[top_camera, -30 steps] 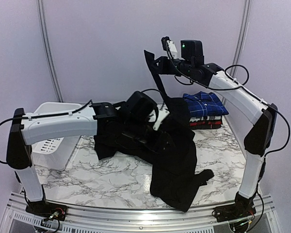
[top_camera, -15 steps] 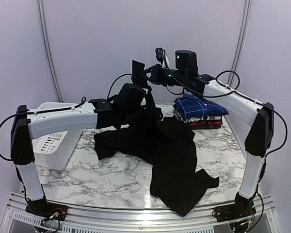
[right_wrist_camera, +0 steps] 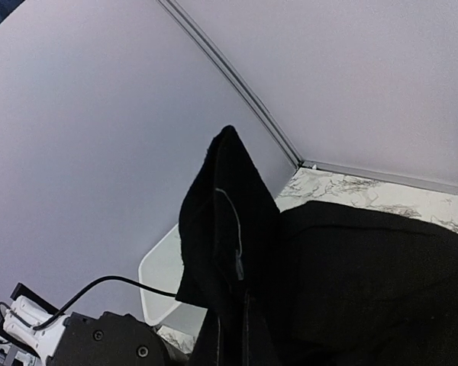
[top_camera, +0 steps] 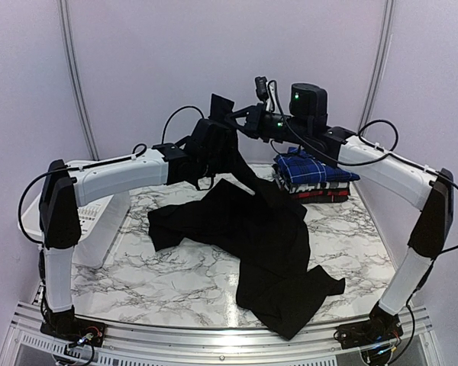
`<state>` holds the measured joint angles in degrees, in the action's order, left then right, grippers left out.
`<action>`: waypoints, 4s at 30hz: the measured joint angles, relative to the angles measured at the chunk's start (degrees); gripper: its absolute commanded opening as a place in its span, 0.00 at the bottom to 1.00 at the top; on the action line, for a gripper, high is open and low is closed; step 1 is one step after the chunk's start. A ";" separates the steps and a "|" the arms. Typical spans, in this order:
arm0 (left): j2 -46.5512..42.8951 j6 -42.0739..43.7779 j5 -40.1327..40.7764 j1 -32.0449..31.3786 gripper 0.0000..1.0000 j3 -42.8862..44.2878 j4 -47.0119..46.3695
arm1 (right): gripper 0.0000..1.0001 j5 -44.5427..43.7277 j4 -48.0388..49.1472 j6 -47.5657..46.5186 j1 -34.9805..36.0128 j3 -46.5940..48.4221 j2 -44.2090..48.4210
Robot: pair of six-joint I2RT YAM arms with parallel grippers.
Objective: Fold and stack the long sleeve shirts
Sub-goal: Flatten out the crumpled shirt at the center of the board.
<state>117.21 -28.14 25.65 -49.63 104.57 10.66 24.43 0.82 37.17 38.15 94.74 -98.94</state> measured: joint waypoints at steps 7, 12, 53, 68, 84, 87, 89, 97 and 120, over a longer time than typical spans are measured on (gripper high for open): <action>0.13 0.50 1.09 1.88 0.00 1.84 -0.09 | 0.35 -0.81 0.57 -0.81 0.24 -6.10 2.40; -0.17 1.92 1.92 6.58 0.00 1.70 -0.09 | 0.57 -4.35 -1.51 -3.58 0.26 -16.41 9.42; -22.05 13.86 1.92 16.04 0.00 -0.83 1.29 | 0.00 -34.60 -4.07 -9.62 -11.19 -44.50 12.02; -49.64 23.21 2.25 16.06 0.00 -0.85 0.35 | 0.00 -48.26 -19.71 -25.38 -2.54 -13.79 25.94; -57.86 26.71 -1.84 16.06 0.00 -0.90 1.22 | 0.00 -48.61 -28.39 -37.07 -2.54 19.06 23.54; -52.89 27.04 2.51 16.06 0.00 3.78 3.23 | 0.00 -47.23 -28.94 -38.36 -2.69 25.18 18.71; -49.66 27.10 4.63 16.13 0.00 5.40 4.63 | 0.00 -44.72 -29.35 -38.56 -3.63 28.30 14.38; -29.66 20.96 4.83 21.66 0.00 2.56 13.90 | 0.00 -31.08 -29.27 -35.36 -9.86 26.47 -9.92; -21.73 12.48 -3.30 28.98 0.00 -14.23 22.62 | 0.53 -32.61 -32.61 -29.90 -6.75 9.90 -20.90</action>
<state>95.48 -15.66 22.35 -20.64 90.35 33.28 -8.19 -31.79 7.27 31.40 104.64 -119.83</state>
